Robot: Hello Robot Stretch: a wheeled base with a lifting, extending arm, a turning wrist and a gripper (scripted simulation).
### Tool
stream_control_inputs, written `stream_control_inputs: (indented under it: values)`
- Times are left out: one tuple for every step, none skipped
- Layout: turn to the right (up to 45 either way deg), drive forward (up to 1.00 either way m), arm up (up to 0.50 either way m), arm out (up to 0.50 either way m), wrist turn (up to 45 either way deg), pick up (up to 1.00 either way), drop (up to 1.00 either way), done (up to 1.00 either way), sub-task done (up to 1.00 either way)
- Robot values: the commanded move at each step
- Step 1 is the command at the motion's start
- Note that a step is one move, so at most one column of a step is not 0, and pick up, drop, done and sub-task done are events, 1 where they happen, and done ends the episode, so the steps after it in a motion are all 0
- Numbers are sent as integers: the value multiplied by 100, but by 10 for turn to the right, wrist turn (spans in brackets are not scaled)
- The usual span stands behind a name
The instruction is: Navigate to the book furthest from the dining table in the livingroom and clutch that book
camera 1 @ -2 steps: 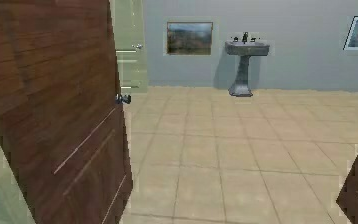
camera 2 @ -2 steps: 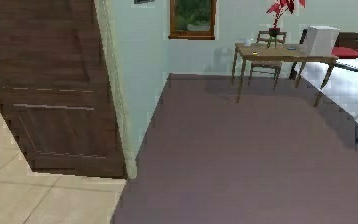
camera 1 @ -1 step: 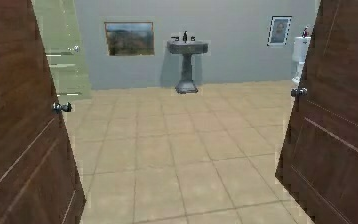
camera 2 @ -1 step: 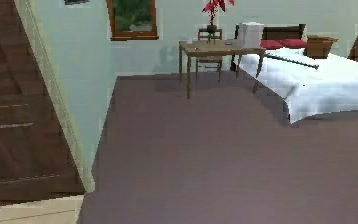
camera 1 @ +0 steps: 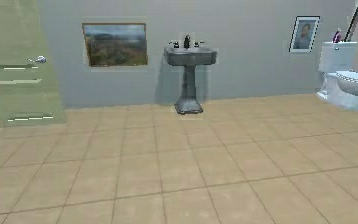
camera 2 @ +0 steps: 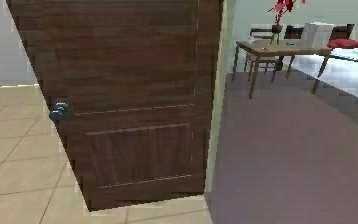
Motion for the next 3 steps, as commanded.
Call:
stream_control_inputs:
  values:
    - [0, 5, 0, 0, 0, 0, 0, 0, 0]
    - [-90, 0, 0, 0, 0, 0, 0, 0, 0]
    - [0, 50, 0, 0, 0, 0, 0, 0, 0]
